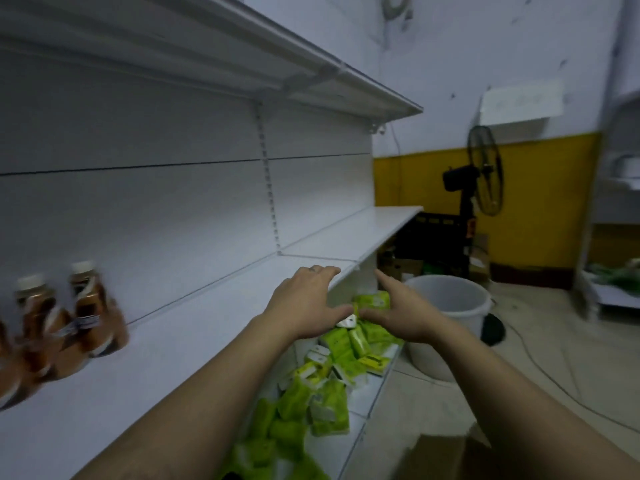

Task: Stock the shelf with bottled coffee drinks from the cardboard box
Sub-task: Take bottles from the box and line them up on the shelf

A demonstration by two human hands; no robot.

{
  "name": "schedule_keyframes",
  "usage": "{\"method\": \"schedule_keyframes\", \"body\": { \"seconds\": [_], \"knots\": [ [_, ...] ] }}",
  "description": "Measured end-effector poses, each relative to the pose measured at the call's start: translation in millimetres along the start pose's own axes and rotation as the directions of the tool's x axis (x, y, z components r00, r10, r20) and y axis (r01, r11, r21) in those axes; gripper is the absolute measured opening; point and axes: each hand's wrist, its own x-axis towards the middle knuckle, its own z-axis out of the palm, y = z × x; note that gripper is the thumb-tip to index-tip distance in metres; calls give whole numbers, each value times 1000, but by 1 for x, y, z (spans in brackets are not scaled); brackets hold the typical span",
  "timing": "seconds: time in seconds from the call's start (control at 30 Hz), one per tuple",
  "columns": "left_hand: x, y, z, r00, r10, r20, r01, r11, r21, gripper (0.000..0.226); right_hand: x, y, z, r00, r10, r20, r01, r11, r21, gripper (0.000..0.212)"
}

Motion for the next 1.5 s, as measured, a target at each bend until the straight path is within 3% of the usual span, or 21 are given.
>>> {"method": "schedule_keyframes", "body": {
  "seconds": [0.2,0.37,0.47,0.7,0.97,1.3,1.5],
  "knots": [
    [43,66,57,986,132,98,-119,985,-128,78,-38,76,-22,978,205,-43,-207,977,-50,90],
    [69,117,87,968,187,167,-132,945,-298,79,-75,110,-57,927,366,-86,-374,922,-99,88],
    [75,144,99,956,234,174,-156,915,-372,79,-96,120,-77,896,415,-159,-434,894,-114,82],
    [63,178,117,919,380,101,-285,821,-495,74,-131,124,-86,785,576,-227,-618,756,-215,89],
    [27,170,152,880,461,115,-300,728,-617,72,-158,106,-58,715,660,-232,-698,650,-302,83],
    [6,150,180,884,434,174,-255,760,-598,65,-176,122,-14,657,745,-115,-745,617,-253,82],
    [-12,157,213,854,420,308,-186,798,-574,63,-191,154,17,618,785,-38,-772,598,-215,81]
  ]
}}
